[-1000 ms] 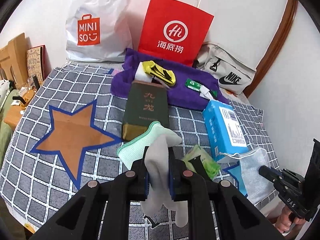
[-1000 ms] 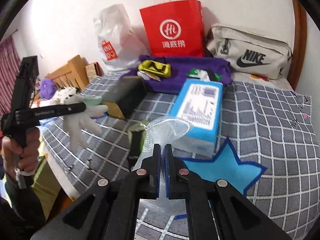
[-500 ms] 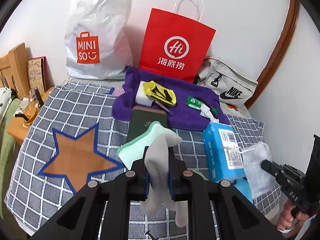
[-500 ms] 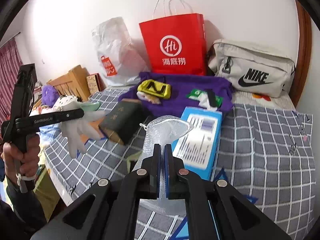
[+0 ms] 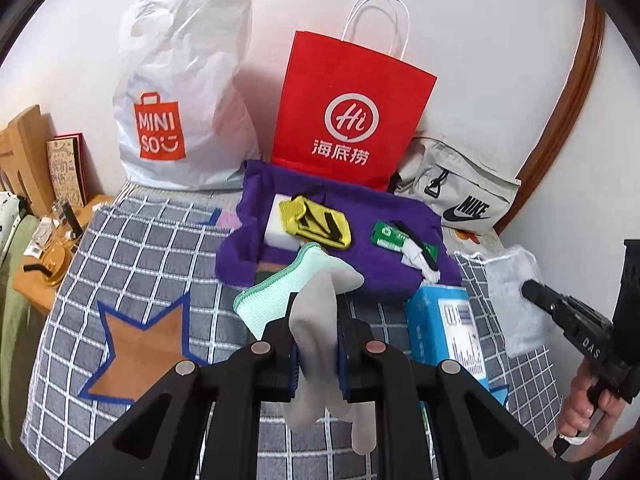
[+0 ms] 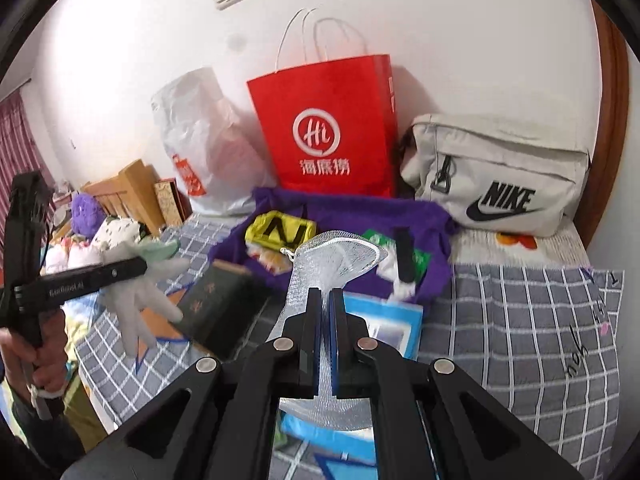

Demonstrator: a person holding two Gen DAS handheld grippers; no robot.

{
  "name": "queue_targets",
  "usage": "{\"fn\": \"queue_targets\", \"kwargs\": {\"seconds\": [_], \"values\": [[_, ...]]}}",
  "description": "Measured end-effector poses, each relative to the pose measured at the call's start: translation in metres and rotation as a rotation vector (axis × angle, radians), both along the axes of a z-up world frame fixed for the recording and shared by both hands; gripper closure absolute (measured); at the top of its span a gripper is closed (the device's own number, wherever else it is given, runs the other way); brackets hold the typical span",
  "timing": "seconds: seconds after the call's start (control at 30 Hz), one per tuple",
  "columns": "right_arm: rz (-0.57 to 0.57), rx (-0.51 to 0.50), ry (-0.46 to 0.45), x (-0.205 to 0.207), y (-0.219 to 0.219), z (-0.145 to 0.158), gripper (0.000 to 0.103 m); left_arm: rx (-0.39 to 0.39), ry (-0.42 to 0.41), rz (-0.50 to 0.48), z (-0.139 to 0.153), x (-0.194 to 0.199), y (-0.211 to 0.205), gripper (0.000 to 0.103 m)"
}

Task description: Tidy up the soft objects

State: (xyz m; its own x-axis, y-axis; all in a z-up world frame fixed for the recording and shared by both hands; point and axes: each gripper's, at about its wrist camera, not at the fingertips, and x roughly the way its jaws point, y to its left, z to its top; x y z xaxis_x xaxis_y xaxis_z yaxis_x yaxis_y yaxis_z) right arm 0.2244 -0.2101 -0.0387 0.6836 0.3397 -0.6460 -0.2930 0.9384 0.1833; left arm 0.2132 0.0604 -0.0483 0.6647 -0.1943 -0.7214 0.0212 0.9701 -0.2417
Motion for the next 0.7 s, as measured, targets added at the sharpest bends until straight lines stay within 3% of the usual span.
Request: {"fn": "queue_targets", "kwargs": {"seconds": [0.37,0.7], "values": [[0.014,0.016,-0.037,0.058,0.011,0.015,0.099,0.026,-0.005,0.001,0.008,0.043,0.001,0.089],[0.05,0.017,-0.023,0.112,0.021,0.009,0.099,0.032,0.0,0.004,0.009,0.087,0.004,0.089]]}}
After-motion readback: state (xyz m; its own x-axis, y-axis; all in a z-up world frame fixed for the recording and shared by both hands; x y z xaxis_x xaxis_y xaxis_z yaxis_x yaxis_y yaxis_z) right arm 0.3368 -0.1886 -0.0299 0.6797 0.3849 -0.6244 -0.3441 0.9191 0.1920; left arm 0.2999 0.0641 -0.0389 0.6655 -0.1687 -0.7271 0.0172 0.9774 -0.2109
